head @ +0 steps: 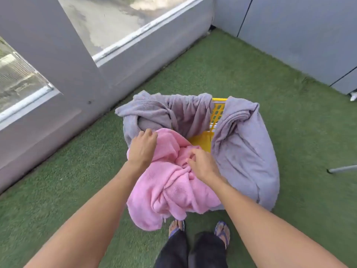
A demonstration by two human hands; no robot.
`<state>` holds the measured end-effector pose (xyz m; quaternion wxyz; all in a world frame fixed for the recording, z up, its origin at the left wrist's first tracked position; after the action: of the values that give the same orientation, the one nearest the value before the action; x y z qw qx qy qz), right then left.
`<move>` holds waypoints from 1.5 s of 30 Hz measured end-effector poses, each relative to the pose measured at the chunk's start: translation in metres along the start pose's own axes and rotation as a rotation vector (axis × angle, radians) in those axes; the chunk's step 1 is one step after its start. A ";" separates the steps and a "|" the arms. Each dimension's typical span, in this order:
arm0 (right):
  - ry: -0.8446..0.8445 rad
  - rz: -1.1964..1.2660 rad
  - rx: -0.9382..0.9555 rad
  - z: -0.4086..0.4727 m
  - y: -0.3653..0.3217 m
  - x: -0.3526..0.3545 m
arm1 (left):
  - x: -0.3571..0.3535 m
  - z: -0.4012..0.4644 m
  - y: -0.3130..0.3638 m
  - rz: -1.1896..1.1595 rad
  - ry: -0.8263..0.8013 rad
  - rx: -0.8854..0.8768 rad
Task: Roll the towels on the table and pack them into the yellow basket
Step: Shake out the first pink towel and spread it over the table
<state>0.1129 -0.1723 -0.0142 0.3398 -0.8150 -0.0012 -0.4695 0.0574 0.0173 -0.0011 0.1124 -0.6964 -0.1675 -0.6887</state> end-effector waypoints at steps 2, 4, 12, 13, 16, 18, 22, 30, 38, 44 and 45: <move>0.034 0.054 0.031 0.020 -0.007 -0.009 | -0.008 0.004 -0.009 -0.024 0.030 0.031; 0.072 0.084 0.057 0.039 -0.018 -0.016 | -0.013 0.003 -0.010 0.000 0.056 0.032; 0.150 0.138 0.225 0.073 -0.054 -0.023 | 0.000 -0.003 -0.023 -0.268 0.203 0.087; 0.132 0.170 0.275 0.072 -0.058 -0.020 | 0.008 -0.006 -0.020 -0.334 0.221 0.079; 0.044 0.215 0.405 0.060 -0.070 0.000 | 0.038 -0.021 -0.012 -0.561 0.252 0.077; -0.009 0.241 0.378 0.045 -0.071 0.020 | 0.056 -0.029 -0.003 -0.672 0.237 0.059; 0.008 0.268 0.370 0.015 -0.076 0.069 | 0.095 -0.035 0.017 -0.743 0.238 -0.024; 0.254 0.235 0.413 -0.057 -0.103 0.181 | 0.202 -0.041 0.066 -0.731 0.349 -0.169; 0.498 0.152 0.562 -0.121 -0.145 0.276 | 0.317 -0.063 0.101 -0.658 0.556 -0.221; 0.459 0.139 0.629 -0.182 -0.147 0.302 | 0.381 -0.112 0.138 -0.729 0.689 -0.239; 0.457 0.151 0.617 -0.191 -0.140 0.303 | 0.386 -0.121 0.144 -0.730 0.697 -0.253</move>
<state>0.0915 -0.2667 0.3574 0.5938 -0.5468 -0.0067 -0.5902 -0.0003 -0.1320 0.3976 -0.1711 -0.3304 -0.2674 -0.8889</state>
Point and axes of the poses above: each hand's wrist, its own z-axis towards the middle knuckle, its own x-axis out of the back of the hand, y = z × x, the point moved 6 cm from there along z, towards the middle knuckle, and after that the axes turned 6 degrees about x, right-handed, at the moved point
